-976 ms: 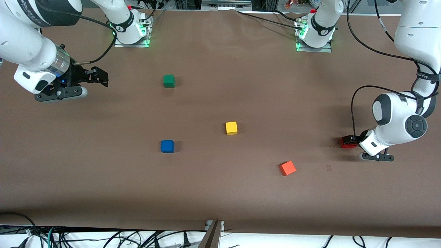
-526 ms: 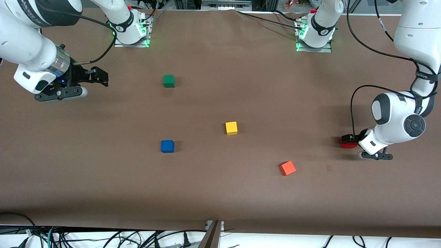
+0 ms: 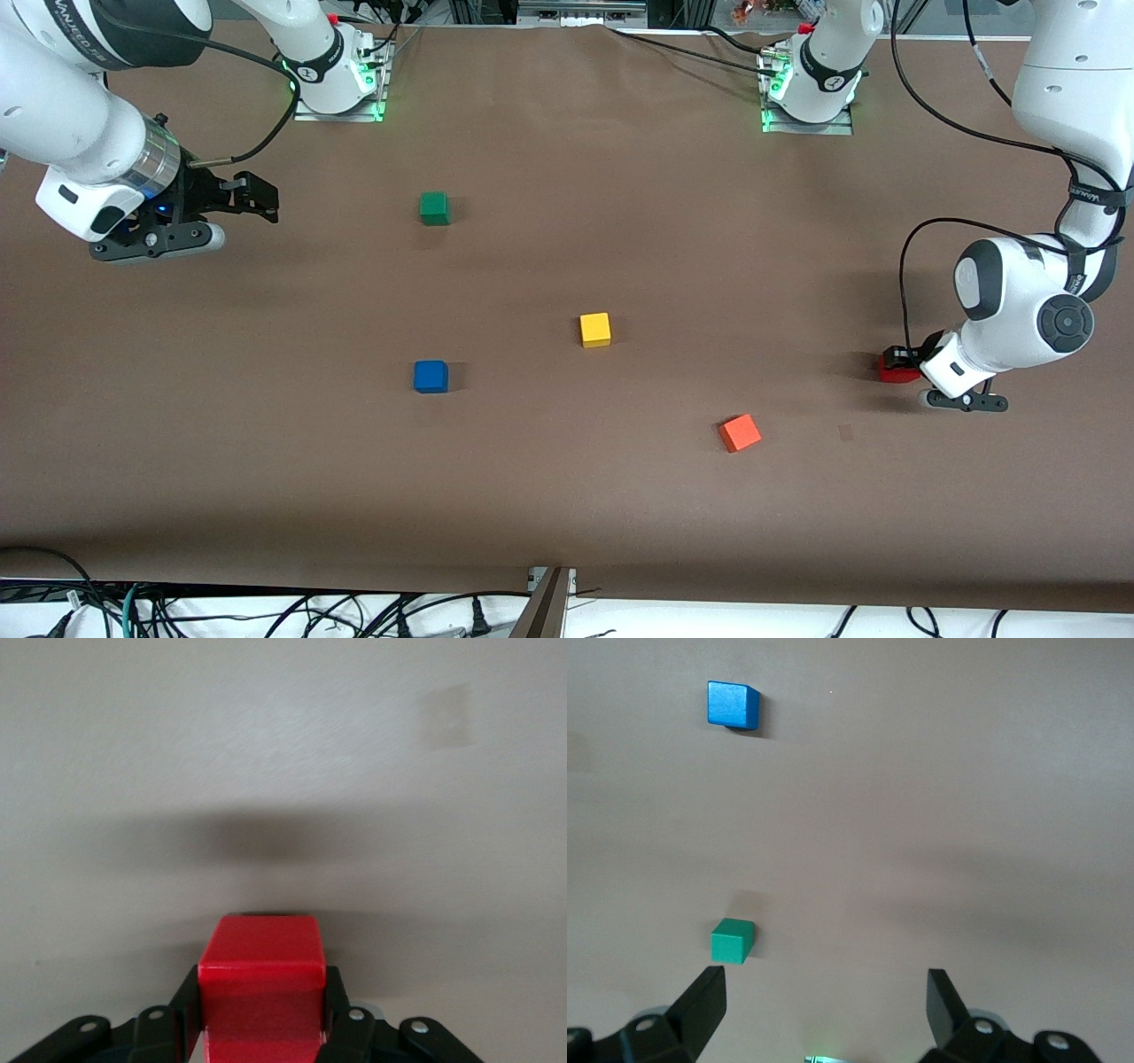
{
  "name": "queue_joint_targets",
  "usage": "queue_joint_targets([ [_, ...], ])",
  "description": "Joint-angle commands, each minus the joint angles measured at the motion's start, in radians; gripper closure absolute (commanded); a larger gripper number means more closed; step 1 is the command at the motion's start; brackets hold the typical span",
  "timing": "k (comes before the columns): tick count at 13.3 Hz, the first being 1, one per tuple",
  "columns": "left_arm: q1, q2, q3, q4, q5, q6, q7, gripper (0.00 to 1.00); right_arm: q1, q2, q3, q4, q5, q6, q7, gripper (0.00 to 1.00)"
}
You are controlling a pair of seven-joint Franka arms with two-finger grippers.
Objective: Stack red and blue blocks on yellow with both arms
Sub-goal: 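Carry the red cube with the left gripper onto the yellow cube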
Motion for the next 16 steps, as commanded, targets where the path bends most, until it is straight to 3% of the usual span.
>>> queue_joint_targets([
  [1, -0.012, -0.069, -0.077, 0.066, -0.016, -0.15, -0.006, 0.75, 0.0, -0.007, 0.001, 0.001, 0.002, -0.011, 0.016, 0.0],
  [4, -0.051, -0.068, -0.212, 0.247, -0.013, -0.379, -0.155, 0.83, 0.0, -0.007, 0.001, -0.001, 0.002, -0.011, 0.016, 0.0],
  [9, -0.329, -0.007, -0.219, 0.377, -0.016, -0.407, -0.501, 0.9, 0.0, -0.007, 0.001, -0.001, 0.002, -0.011, 0.016, 0.0],
  [16, -0.542, 0.167, -0.213, 0.586, -0.016, -0.399, -0.799, 0.9, 0.0, -0.007, 0.001, -0.002, 0.002, -0.011, 0.016, 0.0],
])
